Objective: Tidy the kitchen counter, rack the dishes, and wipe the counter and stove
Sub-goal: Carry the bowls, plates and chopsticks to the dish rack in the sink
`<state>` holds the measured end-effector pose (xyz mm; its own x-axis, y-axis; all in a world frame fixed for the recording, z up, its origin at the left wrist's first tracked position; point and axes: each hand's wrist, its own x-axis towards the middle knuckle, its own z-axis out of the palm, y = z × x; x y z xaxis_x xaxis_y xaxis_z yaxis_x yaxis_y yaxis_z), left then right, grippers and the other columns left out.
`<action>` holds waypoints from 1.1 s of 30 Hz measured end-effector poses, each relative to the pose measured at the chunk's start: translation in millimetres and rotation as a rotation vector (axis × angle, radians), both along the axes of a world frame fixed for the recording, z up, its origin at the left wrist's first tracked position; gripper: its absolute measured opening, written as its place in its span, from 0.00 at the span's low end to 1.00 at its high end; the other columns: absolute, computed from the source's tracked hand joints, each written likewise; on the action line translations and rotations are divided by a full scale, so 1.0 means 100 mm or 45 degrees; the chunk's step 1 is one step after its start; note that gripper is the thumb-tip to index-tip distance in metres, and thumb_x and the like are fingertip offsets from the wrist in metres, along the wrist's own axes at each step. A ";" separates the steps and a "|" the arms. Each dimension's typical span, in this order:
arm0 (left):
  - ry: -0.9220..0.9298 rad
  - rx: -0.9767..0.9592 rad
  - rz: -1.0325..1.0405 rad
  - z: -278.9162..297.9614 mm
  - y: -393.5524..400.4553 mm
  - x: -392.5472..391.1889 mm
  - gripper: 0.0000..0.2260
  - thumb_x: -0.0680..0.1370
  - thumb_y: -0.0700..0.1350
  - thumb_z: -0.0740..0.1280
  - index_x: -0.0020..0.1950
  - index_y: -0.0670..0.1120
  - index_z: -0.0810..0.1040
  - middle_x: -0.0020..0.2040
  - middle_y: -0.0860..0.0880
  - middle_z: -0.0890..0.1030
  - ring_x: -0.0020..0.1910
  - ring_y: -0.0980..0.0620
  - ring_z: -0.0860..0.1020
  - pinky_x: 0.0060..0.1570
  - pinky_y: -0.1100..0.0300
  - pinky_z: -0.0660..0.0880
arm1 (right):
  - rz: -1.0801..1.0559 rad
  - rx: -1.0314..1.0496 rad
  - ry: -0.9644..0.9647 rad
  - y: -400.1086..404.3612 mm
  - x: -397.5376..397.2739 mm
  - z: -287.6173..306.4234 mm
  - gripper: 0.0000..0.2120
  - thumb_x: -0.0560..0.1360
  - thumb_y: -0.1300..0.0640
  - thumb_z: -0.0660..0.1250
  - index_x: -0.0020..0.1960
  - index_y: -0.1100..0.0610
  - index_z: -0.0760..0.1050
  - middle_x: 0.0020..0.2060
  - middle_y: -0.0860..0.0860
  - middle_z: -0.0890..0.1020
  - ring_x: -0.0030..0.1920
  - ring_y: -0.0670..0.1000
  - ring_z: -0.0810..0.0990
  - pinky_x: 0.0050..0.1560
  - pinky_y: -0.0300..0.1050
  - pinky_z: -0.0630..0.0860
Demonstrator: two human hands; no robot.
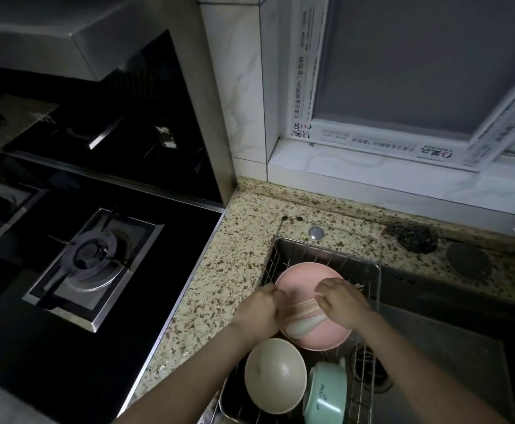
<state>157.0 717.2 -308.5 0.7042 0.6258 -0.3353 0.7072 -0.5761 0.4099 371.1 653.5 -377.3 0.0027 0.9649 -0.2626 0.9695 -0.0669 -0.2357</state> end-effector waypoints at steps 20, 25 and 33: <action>-0.639 -0.127 -0.031 0.97 -0.73 -0.08 0.18 0.79 0.46 0.61 0.29 0.47 0.65 0.28 0.48 0.72 0.30 0.49 0.72 0.33 0.56 0.64 | -1.062 0.473 0.351 -1.90 -0.75 1.64 0.08 0.79 0.53 0.60 0.55 0.50 0.76 0.43 0.46 0.81 0.44 0.48 0.79 0.44 0.44 0.74; -0.685 -0.232 -0.219 1.13 -1.46 0.01 0.21 0.75 0.46 0.66 0.24 0.47 0.62 0.21 0.52 0.66 0.24 0.56 0.67 0.30 0.58 0.61 | -1.404 0.440 0.281 -2.99 -1.15 1.75 0.13 0.80 0.50 0.58 0.60 0.53 0.75 0.39 0.47 0.82 0.39 0.45 0.79 0.37 0.36 0.71; -0.668 -0.342 -0.738 1.35 -2.99 0.22 0.23 0.77 0.45 0.64 0.26 0.48 0.57 0.23 0.50 0.59 0.24 0.56 0.63 0.31 0.56 0.58 | -2.059 0.582 0.092 -4.80 -1.68 2.04 0.11 0.80 0.57 0.58 0.56 0.59 0.76 0.46 0.58 0.82 0.46 0.54 0.79 0.43 0.43 0.69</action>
<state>179.3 417.7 -173.6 0.9974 0.0602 0.0403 0.0063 -0.6259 0.7799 202.8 173.2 -173.5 0.9994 -0.0245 -0.0255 -0.0345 -0.8320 -0.5537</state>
